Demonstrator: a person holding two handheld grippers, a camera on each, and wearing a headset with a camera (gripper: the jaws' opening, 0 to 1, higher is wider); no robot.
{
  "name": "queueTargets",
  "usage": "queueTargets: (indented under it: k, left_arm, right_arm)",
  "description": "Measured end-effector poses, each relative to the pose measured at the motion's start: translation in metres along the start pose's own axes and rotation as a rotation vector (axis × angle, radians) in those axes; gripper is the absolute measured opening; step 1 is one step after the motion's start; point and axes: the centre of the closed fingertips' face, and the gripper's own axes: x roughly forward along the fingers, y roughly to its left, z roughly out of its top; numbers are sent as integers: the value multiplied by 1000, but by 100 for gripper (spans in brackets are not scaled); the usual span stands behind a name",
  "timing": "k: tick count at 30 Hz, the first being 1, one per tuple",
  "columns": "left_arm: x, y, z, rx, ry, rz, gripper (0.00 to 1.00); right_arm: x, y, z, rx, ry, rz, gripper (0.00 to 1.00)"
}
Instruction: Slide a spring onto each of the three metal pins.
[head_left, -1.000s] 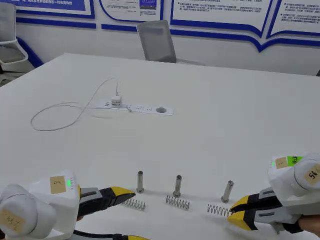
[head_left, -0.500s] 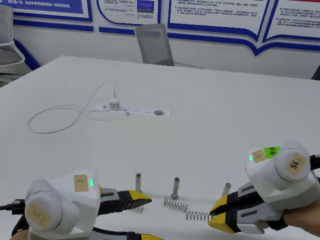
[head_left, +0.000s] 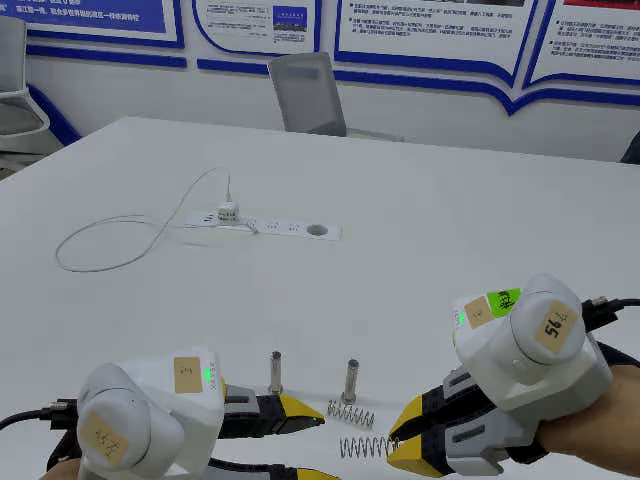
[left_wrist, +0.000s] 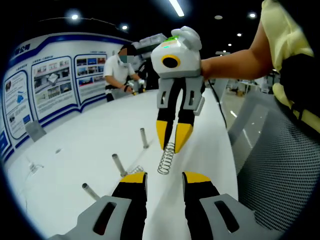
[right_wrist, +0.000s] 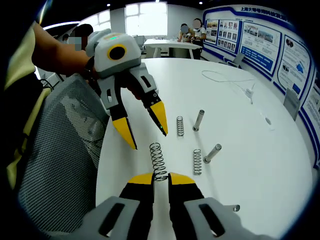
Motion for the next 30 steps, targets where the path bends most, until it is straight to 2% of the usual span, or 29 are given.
queueTargets:
  k: [12, 19, 30]
  left_arm:
    - [4, -8, -1, 35, 21, -22, 23]
    - [3, -8, -1, 43, 28, -20, 14]
    - [3, -7, -3, 43, 35, -15, 11]
  right_arm:
    - [4, 11, 12, -49, 23, 33, 12]
    - [2, 15, 15, -61, 30, 41, 12]
    - [-7, 18, 33, -81, -1, 35, 11]
